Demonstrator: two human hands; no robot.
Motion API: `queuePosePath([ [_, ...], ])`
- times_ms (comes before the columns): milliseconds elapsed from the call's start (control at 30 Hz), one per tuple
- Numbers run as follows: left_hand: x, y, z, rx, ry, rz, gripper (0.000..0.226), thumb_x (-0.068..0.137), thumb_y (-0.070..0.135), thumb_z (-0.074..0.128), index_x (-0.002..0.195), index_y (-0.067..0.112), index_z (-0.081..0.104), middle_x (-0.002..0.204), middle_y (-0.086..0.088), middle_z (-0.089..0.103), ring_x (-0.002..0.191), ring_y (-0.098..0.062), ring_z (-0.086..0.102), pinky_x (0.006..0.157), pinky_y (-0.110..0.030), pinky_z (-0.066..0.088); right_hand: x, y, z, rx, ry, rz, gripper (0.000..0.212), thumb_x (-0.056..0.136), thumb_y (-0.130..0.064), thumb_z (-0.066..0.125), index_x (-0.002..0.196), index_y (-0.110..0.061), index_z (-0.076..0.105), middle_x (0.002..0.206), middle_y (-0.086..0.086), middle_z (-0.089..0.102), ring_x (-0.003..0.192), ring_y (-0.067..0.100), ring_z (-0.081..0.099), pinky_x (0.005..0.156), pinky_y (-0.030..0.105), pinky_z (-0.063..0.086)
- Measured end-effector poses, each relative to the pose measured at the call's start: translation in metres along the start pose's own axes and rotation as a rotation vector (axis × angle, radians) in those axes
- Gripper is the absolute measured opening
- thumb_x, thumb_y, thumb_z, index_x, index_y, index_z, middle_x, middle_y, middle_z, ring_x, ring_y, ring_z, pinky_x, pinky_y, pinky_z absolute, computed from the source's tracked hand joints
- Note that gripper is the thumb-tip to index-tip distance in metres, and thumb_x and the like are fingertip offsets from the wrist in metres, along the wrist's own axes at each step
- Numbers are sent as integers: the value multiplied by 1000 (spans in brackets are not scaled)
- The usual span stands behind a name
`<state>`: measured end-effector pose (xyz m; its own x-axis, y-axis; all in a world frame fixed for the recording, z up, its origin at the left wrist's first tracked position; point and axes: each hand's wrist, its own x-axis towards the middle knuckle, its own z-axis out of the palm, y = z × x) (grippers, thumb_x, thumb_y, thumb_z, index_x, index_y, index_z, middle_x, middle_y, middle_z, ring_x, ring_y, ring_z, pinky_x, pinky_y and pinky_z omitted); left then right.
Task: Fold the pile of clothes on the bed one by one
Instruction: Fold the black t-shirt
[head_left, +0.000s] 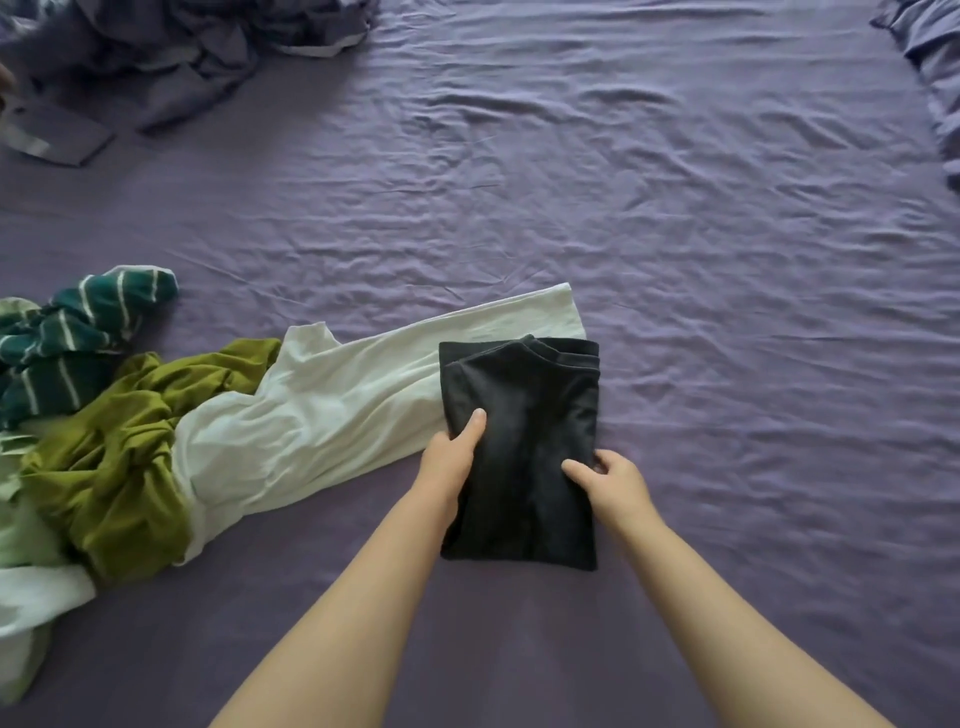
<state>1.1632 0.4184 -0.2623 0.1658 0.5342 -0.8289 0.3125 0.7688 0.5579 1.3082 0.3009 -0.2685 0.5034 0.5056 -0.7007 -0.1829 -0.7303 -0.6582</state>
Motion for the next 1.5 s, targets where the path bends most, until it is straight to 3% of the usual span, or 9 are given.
queuePosePath([
  [67, -7, 5, 4, -29, -51, 1, 45, 85, 45, 66, 118, 14, 63, 105, -4, 70, 96, -23, 67, 77, -34, 54, -8, -4, -8, 94, -29, 13, 7, 86, -11, 60, 87, -14, 66, 88, 3, 71, 78, 17, 64, 60, 24, 49],
  [233, -32, 14, 30, -145, -219, -11, 33, 92, 31, 59, 122, 17, 59, 107, -6, 72, 98, -25, 67, 76, -35, 54, -29, -7, -52, 356, -37, 10, 23, 85, -6, 55, 86, -22, 70, 77, -4, 73, 64, 8, 67, 50, 19, 50],
  [400, -66, 18, 92, -150, -401, -6, 31, 95, 24, 54, 125, 14, 57, 112, -8, 70, 102, -25, 66, 86, -38, 53, -45, -1, -125, 452, 38, -34, 29, 85, -3, 53, 90, -24, 73, 85, -2, 74, 78, 13, 66, 71, 28, 51],
  [600, -104, 9, 191, -84, -622, -83, 34, 96, 26, 48, 130, 23, 51, 113, -4, 69, 91, -20, 70, 66, -33, 57, -61, 31, -236, 498, 126, -126, 32, 90, -3, 52, 110, -24, 67, 103, -3, 72, 94, 13, 65, 84, 28, 50],
  [733, -133, -10, 271, -24, -740, -153, 42, 94, 27, 48, 135, 22, 48, 119, -7, 66, 94, -24, 69, 66, -35, 57, -75, 60, -322, 476, 248, -190, 36, 91, -3, 51, 120, -22, 61, 116, -4, 66, 107, 11, 60, 97, 29, 45],
  [867, -162, -34, 355, 23, -835, -89, 28, 99, 26, 45, 125, 33, 52, 118, -1, 68, 104, -23, 67, 73, -41, 58, -95, 91, -408, 463, 346, -236, 38, 91, -3, 52, 117, -29, 61, 102, -20, 68, 93, -7, 62, 76, 9, 48],
  [1133, -221, -83, 498, 106, -995, -50, 31, 100, 26, 44, 128, 37, 46, 123, 1, 65, 108, -21, 65, 75, -41, 57, -138, 158, -548, 418, 520, -243, 35, 91, -14, 55, 96, -47, 65, 95, -34, 66, 90, -16, 60, 67, 0, 44],
  [1333, -242, -133, 564, 70, -1008, -150, 34, 101, 34, 39, 134, 27, 43, 130, -2, 60, 114, -21, 61, 88, -44, 53, -151, 210, -615, 252, 641, -159, 34, 91, -24, 58, 122, -39, 59, 112, -15, 63, 107, 8, 59, 92, 28, 46],
  [1500, -248, -173, 586, 434, -739, -33, 52, 97, 30, 51, 142, 29, 25, 141, -3, 47, 115, -27, 56, 92, -49, 50, -143, 236, -623, 17, 699, -38, 48, 90, -12, 60, 136, -20, 48, 101, 3, 58, 93, 16, 54, 75, 22, 39],
])
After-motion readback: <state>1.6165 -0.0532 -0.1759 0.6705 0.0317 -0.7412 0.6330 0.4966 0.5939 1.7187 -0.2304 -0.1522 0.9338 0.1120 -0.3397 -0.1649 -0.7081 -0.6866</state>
